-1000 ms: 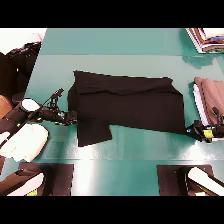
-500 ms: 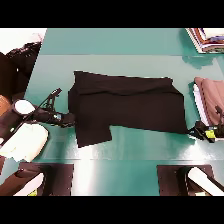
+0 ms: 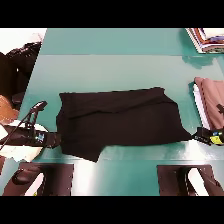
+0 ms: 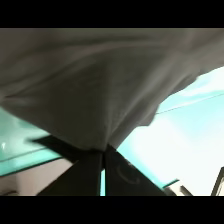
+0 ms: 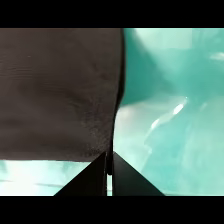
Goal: Fold the shirts.
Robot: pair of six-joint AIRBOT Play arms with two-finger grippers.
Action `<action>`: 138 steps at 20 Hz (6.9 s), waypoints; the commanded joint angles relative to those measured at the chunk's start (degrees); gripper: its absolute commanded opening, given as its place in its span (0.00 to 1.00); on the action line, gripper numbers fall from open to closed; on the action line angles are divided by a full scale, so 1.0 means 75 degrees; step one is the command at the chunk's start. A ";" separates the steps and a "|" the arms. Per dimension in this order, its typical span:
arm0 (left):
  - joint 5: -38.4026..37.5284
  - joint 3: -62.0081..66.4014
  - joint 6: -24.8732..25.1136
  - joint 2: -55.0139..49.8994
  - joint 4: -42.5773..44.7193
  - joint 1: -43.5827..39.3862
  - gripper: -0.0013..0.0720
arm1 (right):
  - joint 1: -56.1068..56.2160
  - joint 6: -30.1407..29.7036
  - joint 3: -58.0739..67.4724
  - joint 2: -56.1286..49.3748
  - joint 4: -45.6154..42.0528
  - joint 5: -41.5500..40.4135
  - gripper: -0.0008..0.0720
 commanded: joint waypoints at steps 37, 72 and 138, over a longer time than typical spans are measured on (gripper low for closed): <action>0.4170 0.3998 0.0038 -0.5939 0.0836 0.0026 0.06 | 0.1460 0.0425 0.8967 -0.8422 0.1909 0.0930 0.63; 0.4406 0.8026 0.0236 -1.0238 -0.0755 -0.3142 0.06 | 0.3325 0.0256 0.8419 -0.6449 0.3689 0.0353 0.03; 0.1454 0.8466 0.0638 -0.6534 0.1058 0.0895 0.06 | 0.7402 -0.0119 0.8376 -0.9812 0.5823 -0.2798 0.04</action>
